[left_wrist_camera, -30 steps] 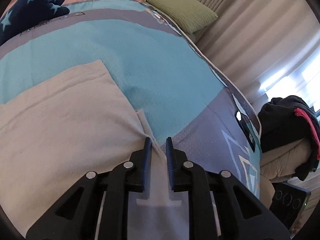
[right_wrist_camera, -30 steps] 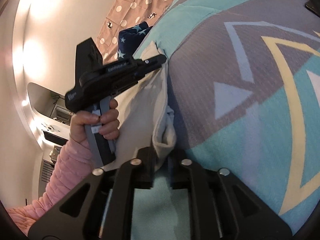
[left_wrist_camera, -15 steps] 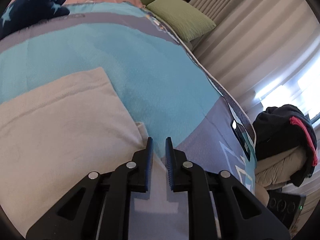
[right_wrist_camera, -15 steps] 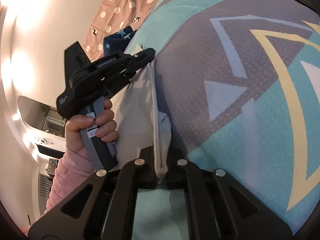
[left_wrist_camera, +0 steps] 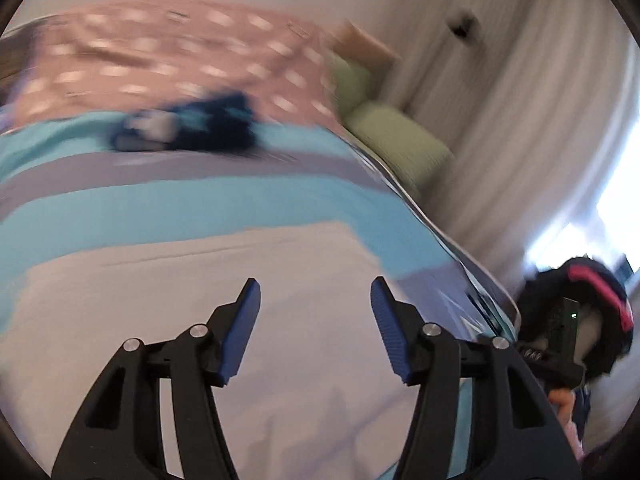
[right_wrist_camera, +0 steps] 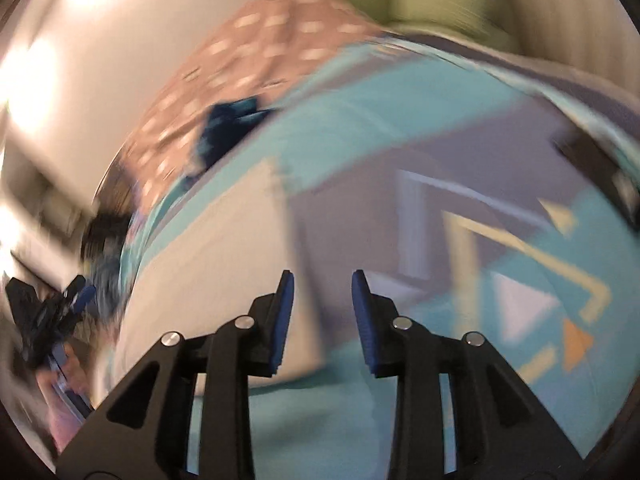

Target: Fold small clothes

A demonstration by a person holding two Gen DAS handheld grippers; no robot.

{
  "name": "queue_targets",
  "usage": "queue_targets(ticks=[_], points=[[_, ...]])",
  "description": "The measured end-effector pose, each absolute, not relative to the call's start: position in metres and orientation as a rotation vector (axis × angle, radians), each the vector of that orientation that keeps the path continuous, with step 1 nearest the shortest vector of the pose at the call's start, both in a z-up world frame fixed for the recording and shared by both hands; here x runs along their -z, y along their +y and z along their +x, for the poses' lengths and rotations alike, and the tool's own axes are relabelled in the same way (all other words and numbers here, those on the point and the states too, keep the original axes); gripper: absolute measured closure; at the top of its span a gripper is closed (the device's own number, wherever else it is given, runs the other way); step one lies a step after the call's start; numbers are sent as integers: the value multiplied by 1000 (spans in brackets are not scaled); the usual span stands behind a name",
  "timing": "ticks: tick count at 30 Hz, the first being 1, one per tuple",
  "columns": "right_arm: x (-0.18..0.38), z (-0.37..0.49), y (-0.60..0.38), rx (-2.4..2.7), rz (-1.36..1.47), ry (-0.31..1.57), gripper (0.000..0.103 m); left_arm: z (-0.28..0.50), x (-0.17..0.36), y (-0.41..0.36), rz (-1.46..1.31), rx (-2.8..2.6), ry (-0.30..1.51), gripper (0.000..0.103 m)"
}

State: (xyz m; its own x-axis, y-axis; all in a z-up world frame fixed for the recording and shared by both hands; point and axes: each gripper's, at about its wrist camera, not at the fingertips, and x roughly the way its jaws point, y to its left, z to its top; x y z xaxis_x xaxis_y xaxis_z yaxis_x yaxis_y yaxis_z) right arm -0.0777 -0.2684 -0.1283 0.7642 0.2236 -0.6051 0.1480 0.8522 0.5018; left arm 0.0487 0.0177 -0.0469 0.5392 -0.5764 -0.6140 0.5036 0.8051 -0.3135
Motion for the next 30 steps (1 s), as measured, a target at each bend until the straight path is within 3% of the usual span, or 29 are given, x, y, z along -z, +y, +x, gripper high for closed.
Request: queue_targets(ticks=[4, 10, 16, 18, 20, 30], points=[[105, -52, -143, -355, 176, 728, 53, 12, 46, 153, -240, 329, 703, 42], [101, -35, 21, -737, -99, 766, 51, -58, 73, 262, -432, 139, 675, 42], [113, -39, 112, -830, -328, 766, 50, -87, 101, 286, -490, 128, 698, 41], [118, -39, 130, -846, -396, 765, 42, -89, 107, 290, -495, 136, 709, 41], [129, -46, 139, -827, -478, 745, 39, -88, 111, 294, -499, 149, 713, 40], [159, -30, 175, -629, -627, 654, 45, -76, 128, 307, -544, 211, 738, 38]])
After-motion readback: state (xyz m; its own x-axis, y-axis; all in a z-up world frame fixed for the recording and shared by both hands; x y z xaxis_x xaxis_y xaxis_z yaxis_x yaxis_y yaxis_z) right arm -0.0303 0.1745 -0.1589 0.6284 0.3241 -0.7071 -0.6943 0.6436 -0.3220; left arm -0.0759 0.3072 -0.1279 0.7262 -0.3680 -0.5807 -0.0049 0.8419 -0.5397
